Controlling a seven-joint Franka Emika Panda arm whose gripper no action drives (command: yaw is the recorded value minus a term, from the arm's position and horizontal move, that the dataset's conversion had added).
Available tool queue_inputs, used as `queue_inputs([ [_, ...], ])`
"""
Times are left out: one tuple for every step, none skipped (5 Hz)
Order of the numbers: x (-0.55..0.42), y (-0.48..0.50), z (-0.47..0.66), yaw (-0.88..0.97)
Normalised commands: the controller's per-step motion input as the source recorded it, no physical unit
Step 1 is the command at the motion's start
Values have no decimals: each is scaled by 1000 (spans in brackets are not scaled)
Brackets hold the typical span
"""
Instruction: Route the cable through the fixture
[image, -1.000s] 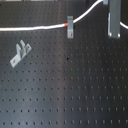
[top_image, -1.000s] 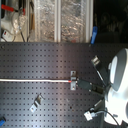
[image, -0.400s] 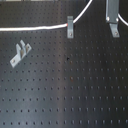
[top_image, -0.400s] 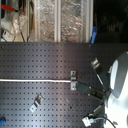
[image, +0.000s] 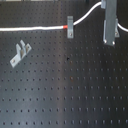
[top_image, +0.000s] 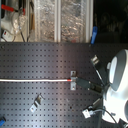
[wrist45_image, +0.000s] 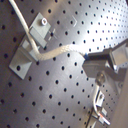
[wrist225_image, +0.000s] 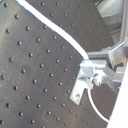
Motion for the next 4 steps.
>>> queue_inputs([
  [-433, 88, 287, 106],
  [0, 0, 14, 0],
  [-162, 76, 538, 34],
  [27, 112, 235, 23],
])
